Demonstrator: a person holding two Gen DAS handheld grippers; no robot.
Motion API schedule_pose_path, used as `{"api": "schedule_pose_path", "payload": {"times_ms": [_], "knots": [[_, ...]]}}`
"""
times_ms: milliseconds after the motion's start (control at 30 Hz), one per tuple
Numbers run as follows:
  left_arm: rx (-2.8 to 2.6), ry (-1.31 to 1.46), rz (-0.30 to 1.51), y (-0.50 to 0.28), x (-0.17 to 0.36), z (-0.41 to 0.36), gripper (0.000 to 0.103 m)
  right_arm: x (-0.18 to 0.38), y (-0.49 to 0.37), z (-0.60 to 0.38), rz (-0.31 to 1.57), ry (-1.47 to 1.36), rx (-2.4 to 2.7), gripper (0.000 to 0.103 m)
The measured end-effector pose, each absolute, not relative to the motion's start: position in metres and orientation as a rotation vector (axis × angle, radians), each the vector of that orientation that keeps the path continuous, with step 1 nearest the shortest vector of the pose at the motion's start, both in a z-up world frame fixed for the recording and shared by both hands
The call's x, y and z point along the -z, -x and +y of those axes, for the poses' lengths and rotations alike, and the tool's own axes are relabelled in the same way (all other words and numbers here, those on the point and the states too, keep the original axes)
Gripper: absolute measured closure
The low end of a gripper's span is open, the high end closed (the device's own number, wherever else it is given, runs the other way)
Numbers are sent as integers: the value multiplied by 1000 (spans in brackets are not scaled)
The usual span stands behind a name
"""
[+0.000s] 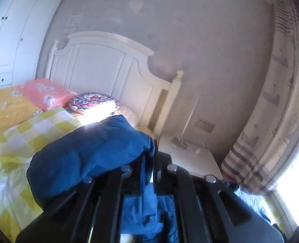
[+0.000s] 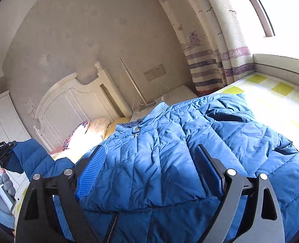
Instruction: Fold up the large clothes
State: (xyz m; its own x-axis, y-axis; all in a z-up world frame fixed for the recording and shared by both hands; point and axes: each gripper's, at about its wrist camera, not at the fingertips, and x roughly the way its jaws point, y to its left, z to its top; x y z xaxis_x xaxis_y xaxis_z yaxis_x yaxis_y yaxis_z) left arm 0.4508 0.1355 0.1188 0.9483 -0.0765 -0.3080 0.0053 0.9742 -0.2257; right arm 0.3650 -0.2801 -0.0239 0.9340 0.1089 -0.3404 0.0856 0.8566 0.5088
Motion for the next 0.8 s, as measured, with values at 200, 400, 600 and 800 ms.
{"api": "schedule_pose_path", "payload": {"times_ms": [200, 400, 600, 800], "knots": [[260, -320, 569, -441, -26, -86, 98, 28, -351, -314, 281, -702, 20, 16], [302, -461, 758, -435, 54, -129, 92, 35, -351, -325, 291, -775, 27, 16], [435, -299, 616, -401, 7, -84, 26, 35, -351, -321, 301, -761, 22, 16], [185, 142, 462, -404, -39, 28, 21, 36, -355, -317, 325, -738, 19, 16]]}}
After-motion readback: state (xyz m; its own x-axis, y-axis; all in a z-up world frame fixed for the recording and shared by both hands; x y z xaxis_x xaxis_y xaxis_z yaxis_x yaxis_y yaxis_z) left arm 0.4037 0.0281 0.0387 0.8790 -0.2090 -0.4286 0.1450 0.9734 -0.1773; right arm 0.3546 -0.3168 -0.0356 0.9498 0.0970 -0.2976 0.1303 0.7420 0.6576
